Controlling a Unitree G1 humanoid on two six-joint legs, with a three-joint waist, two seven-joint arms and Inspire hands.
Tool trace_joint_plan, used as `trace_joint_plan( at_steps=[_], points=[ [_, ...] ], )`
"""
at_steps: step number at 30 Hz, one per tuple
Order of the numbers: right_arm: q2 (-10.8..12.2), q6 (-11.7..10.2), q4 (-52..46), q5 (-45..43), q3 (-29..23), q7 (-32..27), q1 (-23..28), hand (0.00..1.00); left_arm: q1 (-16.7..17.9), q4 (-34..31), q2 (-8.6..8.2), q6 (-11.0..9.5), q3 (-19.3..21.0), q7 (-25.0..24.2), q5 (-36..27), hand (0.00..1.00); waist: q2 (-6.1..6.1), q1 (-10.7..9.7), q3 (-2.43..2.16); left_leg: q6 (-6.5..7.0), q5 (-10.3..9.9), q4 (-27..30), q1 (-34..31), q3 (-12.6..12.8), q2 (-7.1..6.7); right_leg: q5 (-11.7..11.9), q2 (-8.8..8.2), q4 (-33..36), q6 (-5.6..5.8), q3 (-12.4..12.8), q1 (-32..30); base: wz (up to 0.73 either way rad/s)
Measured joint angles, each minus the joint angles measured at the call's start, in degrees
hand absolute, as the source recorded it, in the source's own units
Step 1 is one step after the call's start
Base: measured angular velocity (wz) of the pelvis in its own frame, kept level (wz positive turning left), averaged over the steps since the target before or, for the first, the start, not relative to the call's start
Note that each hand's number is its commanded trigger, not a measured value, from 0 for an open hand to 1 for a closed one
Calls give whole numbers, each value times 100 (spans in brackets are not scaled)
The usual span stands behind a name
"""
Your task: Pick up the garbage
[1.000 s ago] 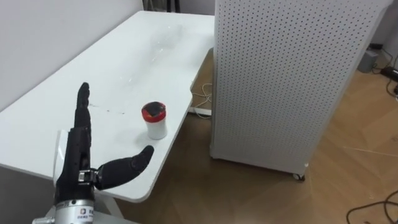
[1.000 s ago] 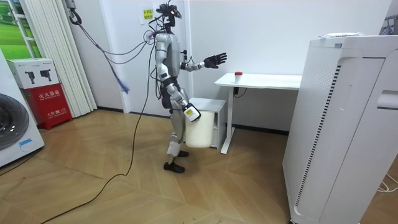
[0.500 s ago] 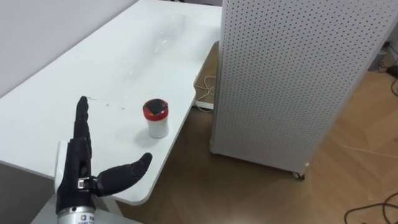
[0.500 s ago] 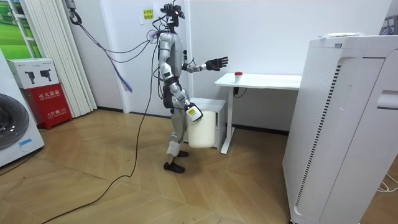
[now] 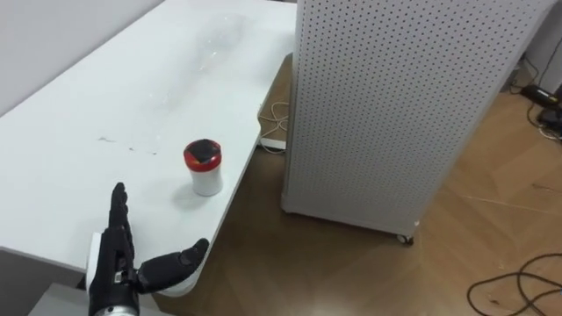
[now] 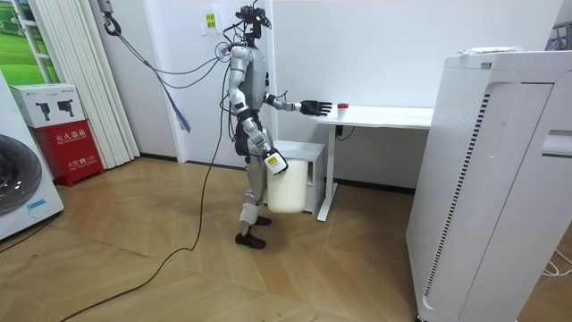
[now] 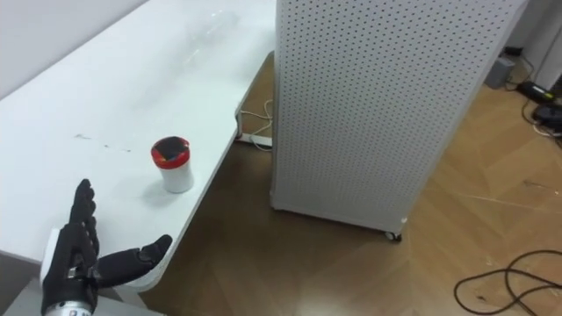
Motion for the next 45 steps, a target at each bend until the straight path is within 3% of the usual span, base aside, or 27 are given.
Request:
trace_joint_plan(
  at_steps=[5,21,26,37,45],
  points=[
    [35,0,-84,-83,42,-40,1,100,-414,386,-40,2,-35,75,2,0,23,-14,1,0,0,15,-72,60,54,120,60,-115,-14,23,-26,-8],
    [36,116,-473,-201,141,-98,158,100,-529,658,26,-7,-29,94,-11,0,122,-22,-5,0,0,14,-74,162,79,153,84,-87,-18,154,-89,-3],
    [35,116,-473,-196,151,-97,143,100,-845,1020,29,-20,-29,125,-27,0,150,-29,0,4,5,67,-149,162,84,174,87,-65,-19,160,-123,0],
    [33,118,-420,-196,177,-99,138,100,-1104,1320,64,-63,-26,219,-22,0,145,-33,3,-3,18,72,-218,159,84,187,95,2,-31,190,-230,-1],
    [41,118,-419,-194,343,-180,62,100,-1575,1676,67,-67,-20,403,-32,0,111,-47,49,6,67,116,-402,191,92,247,94,13,-45,175,-407,-1]
  ],
)
